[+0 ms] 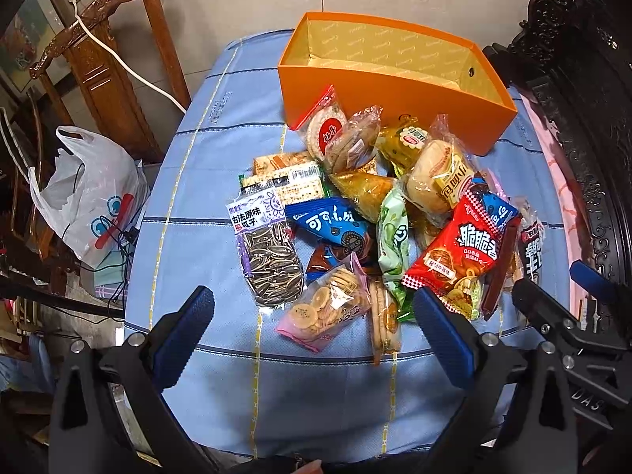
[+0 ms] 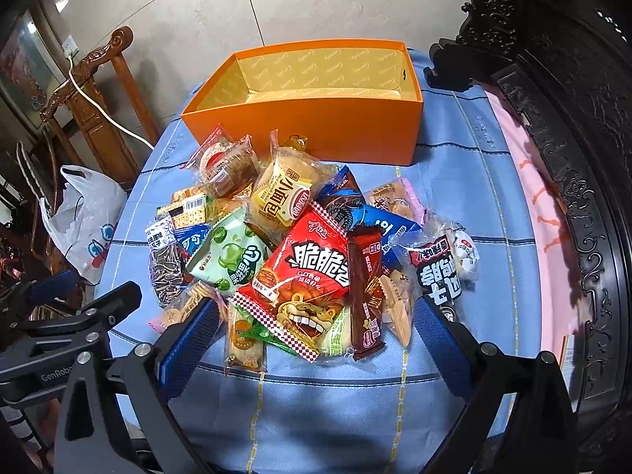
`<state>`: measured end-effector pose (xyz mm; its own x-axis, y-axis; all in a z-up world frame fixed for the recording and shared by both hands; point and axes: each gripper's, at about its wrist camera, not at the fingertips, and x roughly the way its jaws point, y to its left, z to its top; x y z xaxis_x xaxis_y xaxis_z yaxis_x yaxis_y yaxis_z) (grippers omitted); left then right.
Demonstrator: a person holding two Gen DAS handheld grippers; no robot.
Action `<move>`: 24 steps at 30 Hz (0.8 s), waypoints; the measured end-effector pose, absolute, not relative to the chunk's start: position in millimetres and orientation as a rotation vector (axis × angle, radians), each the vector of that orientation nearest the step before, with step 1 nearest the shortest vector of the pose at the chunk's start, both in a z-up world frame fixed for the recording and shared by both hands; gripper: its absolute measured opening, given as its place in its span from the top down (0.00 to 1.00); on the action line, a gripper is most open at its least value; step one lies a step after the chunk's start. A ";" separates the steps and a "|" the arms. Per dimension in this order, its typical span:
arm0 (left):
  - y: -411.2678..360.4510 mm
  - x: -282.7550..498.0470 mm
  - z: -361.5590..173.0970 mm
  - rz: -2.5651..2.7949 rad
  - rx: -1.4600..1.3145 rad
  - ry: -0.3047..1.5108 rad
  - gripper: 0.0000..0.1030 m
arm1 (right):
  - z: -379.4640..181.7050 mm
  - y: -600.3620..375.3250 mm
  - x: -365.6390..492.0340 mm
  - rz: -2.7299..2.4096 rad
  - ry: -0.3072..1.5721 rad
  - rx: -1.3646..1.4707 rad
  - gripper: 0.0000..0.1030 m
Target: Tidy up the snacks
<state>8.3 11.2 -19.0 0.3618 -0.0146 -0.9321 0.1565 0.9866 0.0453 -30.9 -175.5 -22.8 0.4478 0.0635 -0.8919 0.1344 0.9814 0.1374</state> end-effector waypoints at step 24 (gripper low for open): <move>14.8 4.6 -20.0 -0.105 0.134 1.200 0.04 | -26.1 -172.7 -33.9 -0.041 1.117 0.202 0.04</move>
<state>4.6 14.8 -20.0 0.3592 -0.0098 -0.9332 0.1522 0.9872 0.0483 -33.9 -172.7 -26.1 0.4392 0.0688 -0.8957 0.1337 0.9810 0.1409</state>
